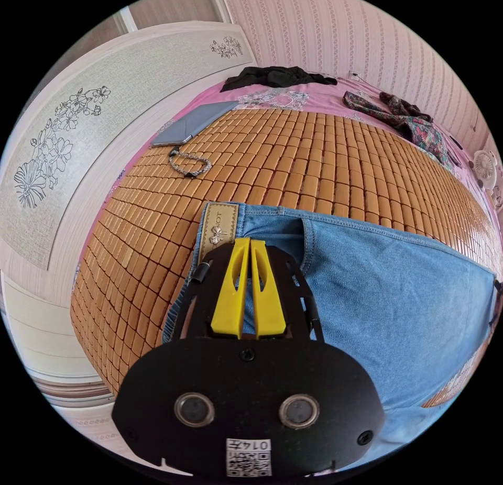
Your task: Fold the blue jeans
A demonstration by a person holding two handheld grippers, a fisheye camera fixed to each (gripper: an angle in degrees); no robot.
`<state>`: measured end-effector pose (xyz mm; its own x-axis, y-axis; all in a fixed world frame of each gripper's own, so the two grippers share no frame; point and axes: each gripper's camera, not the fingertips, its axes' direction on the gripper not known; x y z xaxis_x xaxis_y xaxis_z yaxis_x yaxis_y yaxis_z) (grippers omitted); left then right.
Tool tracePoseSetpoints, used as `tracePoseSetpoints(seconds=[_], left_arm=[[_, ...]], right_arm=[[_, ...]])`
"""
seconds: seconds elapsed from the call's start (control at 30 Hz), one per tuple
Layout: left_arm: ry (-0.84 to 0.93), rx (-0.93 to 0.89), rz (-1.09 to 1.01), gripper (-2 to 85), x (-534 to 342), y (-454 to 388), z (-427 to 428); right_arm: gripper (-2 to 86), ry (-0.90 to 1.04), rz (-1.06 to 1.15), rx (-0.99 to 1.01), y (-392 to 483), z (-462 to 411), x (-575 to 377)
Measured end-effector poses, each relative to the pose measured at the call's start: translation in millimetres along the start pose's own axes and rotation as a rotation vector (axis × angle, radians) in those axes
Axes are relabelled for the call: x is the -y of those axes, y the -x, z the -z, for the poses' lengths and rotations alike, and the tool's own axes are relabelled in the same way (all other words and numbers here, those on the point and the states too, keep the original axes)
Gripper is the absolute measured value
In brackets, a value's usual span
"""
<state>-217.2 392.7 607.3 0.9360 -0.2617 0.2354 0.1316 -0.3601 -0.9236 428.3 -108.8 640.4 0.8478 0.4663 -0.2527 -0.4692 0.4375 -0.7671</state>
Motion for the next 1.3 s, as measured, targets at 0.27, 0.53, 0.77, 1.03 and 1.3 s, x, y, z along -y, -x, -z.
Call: tracePoseSetpoints(seconds=[0.27, 0.53, 0.77, 1.03, 1.3], left_arm=[[-0.309, -0.303, -0.151, -0.2, -69, -24, 73], [-0.216, -0.577, -0.576, 1.0, -268, -128, 144], [-0.111, -0.73, -0.745, 3.2, -348, -263, 152], [-0.007, -0.813, -0.838, 4.3, -386, -335, 147], [-0.035, -0.787, -0.857, 4.7, -410, -353, 156]], right_arm=[[2.4, -0.141, 0.175, 0.181, -25, 121, -109], [6.4, 0.154, 0.017, 0.175, -106, 151, -293], [3.0, 0.161, -0.077, 0.17, -136, 132, -317], [0.7, -0.022, -0.042, 0.35, -155, 172, -341], [2.1, -0.224, -0.074, 0.422, -161, 203, -275]])
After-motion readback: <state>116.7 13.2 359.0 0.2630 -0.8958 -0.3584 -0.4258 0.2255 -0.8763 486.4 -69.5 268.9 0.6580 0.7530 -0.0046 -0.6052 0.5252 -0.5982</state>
